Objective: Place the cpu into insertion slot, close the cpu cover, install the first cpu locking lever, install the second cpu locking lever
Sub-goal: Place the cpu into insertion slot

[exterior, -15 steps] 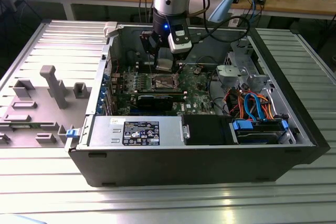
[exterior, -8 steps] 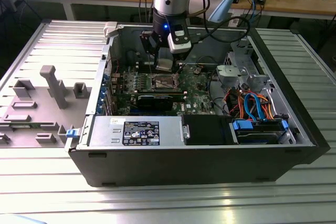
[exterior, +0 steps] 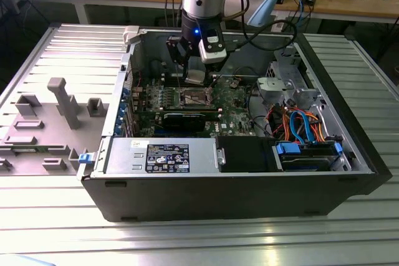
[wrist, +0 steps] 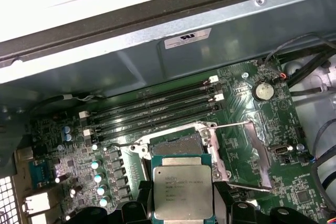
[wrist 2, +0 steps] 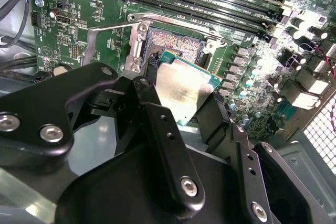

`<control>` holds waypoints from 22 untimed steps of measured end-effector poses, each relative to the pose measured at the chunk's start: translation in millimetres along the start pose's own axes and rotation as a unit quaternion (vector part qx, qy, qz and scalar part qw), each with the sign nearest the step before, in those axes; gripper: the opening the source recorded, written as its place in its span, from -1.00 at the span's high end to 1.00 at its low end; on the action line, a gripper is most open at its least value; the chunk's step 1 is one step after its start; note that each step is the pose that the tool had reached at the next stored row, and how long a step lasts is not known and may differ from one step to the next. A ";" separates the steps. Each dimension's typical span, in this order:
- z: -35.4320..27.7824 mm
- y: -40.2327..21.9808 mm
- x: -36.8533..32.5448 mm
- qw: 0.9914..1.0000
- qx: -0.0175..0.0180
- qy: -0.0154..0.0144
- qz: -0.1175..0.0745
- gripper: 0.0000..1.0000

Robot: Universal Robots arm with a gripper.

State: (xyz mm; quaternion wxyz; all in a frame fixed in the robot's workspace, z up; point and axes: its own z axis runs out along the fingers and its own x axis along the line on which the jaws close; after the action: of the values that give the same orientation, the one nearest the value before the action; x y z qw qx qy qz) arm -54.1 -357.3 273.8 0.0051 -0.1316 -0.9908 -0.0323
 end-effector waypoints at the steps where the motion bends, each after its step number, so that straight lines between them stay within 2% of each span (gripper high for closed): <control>1: 0.0 0.0 0.0 1.000 0.000 0.000 0.001 -0.09; 22: 0.2 0.0 0.0 1.000 0.000 -0.001 0.021 -0.09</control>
State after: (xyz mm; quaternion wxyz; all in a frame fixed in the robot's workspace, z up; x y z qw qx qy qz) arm -54.0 -357.3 273.6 0.0044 -0.1525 -0.9878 -0.0325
